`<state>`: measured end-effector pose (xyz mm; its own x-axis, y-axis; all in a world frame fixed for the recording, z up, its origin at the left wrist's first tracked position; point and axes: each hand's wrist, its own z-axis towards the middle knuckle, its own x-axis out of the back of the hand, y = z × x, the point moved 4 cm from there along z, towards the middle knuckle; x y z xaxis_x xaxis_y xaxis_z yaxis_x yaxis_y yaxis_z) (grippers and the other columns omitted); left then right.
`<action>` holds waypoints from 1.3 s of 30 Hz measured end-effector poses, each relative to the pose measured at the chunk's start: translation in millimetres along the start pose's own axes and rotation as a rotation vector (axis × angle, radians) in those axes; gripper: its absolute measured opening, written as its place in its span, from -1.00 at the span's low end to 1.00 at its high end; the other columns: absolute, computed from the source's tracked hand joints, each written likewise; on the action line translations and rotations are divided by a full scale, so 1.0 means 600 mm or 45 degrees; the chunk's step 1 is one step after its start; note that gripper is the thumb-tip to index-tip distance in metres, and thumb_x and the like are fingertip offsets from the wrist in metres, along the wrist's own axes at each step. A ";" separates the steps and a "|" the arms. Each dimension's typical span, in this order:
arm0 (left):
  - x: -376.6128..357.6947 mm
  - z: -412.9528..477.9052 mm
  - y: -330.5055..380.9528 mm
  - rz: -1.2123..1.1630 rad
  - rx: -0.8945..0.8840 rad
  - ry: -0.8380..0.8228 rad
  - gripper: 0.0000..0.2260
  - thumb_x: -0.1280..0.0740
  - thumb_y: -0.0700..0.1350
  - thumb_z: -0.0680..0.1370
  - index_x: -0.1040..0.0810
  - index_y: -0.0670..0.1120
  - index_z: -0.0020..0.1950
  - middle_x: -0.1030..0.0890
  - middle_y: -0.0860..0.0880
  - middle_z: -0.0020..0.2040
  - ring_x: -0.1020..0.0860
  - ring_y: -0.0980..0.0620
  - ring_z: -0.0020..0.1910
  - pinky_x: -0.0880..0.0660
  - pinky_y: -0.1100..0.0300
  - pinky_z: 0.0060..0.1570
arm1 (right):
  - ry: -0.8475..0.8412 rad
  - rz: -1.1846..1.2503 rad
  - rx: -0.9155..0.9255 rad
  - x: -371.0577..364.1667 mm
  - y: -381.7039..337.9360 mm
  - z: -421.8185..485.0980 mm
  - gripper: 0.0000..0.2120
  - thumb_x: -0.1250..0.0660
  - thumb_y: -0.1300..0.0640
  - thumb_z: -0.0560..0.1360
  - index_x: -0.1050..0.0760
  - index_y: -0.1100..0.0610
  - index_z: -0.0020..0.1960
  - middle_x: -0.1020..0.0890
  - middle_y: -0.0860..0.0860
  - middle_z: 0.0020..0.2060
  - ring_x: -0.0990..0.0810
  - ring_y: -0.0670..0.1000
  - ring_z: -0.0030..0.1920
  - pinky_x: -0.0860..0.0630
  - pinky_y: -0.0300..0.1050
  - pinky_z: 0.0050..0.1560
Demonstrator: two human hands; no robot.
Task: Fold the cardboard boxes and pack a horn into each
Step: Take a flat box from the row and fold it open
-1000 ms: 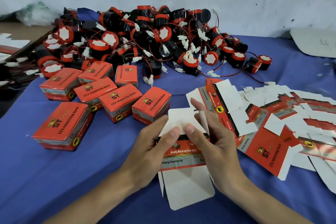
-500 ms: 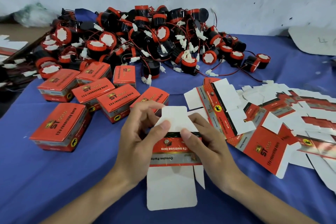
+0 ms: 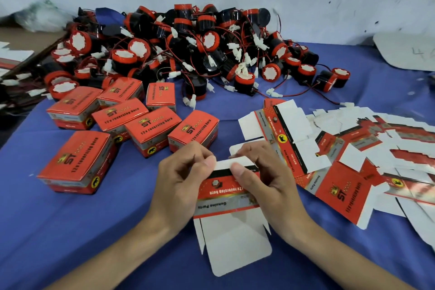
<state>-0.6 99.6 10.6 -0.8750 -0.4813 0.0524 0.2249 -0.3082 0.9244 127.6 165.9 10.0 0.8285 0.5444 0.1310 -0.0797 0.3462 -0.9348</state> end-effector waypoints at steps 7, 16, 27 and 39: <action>0.001 -0.001 0.022 0.130 -0.168 -0.176 -0.76 -0.26 0.02 0.47 -0.51 -0.11 0.00 -0.55 0.05 -0.05 -0.57 0.03 -0.08 -0.53 0.23 -0.14 | -0.003 0.011 0.077 0.007 -0.015 -0.003 -0.83 -0.28 -0.04 0.47 -0.53 -0.03 0.01 -0.59 -0.16 -0.09 -0.60 -0.06 -0.05 -0.52 -0.27 -0.16; -0.013 -0.024 0.023 0.281 -0.263 -0.116 -0.67 -0.30 0.06 0.49 -0.42 0.08 0.25 -0.41 0.16 0.23 -0.47 0.00 0.25 -0.55 0.17 0.04 | 0.046 -0.072 0.184 0.017 -0.020 0.002 -0.81 -0.26 0.02 0.49 -0.59 0.05 0.02 -0.63 -0.09 -0.02 -0.59 -0.06 0.06 -0.48 -0.34 -0.03; -0.006 -0.019 0.053 0.357 -0.436 0.108 -0.74 -0.20 -0.08 0.56 -0.48 0.06 0.25 -0.46 0.15 0.27 -0.44 0.20 0.29 -0.36 0.42 0.15 | 0.008 -0.165 0.444 0.017 -0.032 -0.010 -0.66 -0.16 0.12 0.56 -0.41 0.03 0.33 -0.42 -0.01 0.32 -0.44 -0.07 0.26 -0.43 -0.26 0.13; 0.001 -0.019 0.049 0.163 -0.274 0.111 -0.78 -0.21 0.00 0.53 -0.57 0.18 0.11 -0.54 0.17 -0.06 -0.55 0.07 -0.08 -0.50 0.21 -0.17 | 0.080 -0.242 0.461 0.015 -0.034 -0.018 -0.64 -0.17 -0.04 0.58 -0.37 0.01 0.35 -0.47 -0.13 -0.02 -0.49 -0.10 -0.07 -0.48 -0.23 -0.14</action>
<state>10.2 80.7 33.6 -0.7954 -0.5936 0.1222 0.4254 -0.4032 0.8102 142.4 155.4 26.9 0.8788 0.4007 0.2591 -0.1025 0.6889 -0.7176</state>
